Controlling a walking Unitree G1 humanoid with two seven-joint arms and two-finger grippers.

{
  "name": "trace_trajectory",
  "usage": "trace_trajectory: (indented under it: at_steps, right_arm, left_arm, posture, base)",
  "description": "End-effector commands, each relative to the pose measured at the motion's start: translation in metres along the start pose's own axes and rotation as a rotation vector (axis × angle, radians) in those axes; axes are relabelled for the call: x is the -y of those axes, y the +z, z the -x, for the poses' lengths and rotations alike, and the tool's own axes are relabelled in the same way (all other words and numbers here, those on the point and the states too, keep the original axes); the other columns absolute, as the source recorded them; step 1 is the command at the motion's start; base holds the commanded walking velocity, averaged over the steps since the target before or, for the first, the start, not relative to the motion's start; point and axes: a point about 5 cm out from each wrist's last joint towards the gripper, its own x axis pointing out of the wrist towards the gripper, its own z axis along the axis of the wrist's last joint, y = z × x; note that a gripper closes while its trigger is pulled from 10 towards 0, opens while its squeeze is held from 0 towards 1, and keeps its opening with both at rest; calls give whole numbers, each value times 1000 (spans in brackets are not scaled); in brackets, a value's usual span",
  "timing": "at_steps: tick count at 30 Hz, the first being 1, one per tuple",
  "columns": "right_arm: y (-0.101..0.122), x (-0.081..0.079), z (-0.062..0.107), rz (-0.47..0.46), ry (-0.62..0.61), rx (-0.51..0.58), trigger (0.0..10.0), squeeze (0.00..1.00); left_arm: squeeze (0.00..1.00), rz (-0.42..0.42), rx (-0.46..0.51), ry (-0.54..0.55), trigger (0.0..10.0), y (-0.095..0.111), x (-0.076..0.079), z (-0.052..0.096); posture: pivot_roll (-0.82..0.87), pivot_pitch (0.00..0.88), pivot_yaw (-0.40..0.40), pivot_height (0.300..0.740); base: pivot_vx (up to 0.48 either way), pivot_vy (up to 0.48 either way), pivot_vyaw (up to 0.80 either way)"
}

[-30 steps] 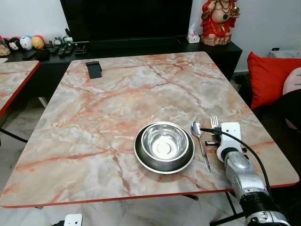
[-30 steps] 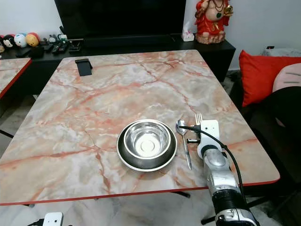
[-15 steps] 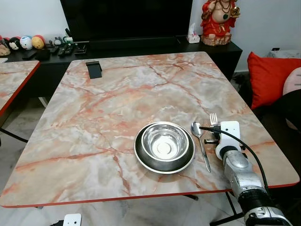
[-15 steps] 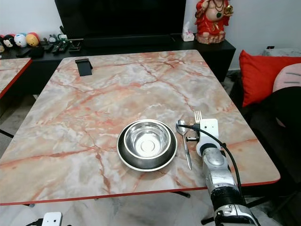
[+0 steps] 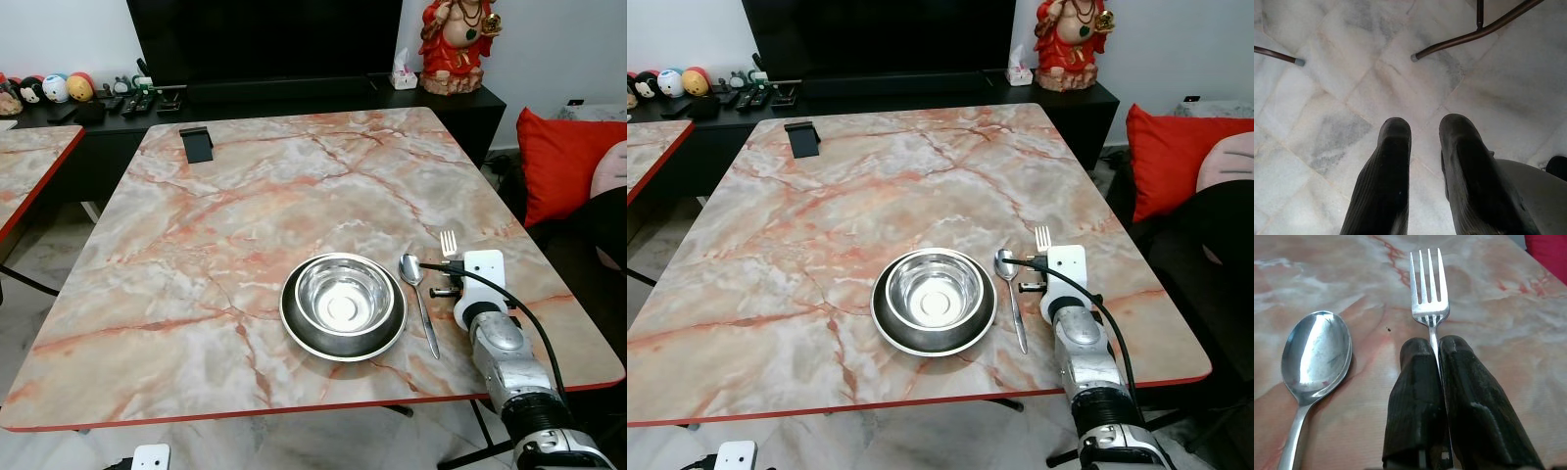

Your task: Setting the table

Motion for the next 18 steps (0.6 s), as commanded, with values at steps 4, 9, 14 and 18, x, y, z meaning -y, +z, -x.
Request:
trace_trajectory:
  at_steps: [4, 9, 14, 18]
  right_arm:
    - [6, -1, -1, 0, 18, 33, 10000, 0]
    - [8, -4, -1, -2, 38, 51, 10000, 0]
    - [7, -5, -1, 10, 59, 42, 10000, 0]
    - [3, -8, 0, 60, 87, 21, 10000, 0]
  left_arm:
    - [0, -18, -23, 0, 10000, -4, -3, 1]
    - [0, -20, -25, 0, 10000, -5, -4, 2]
    - [0, -20, -27, 1, 10000, -6, -4, 2]
    - [0, -21, -28, 0, 10000, -6, -4, 2]
  posture:
    - [7, 0, 45, 740]
    - [7, 0, 46, 740]
    - [7, 0, 47, 740]
    - [7, 0, 46, 740]
  base:
    - [0, 0, 0]
    - [0, 0, 0]
    - [0, 0, 0]
    - [0, 0, 0]
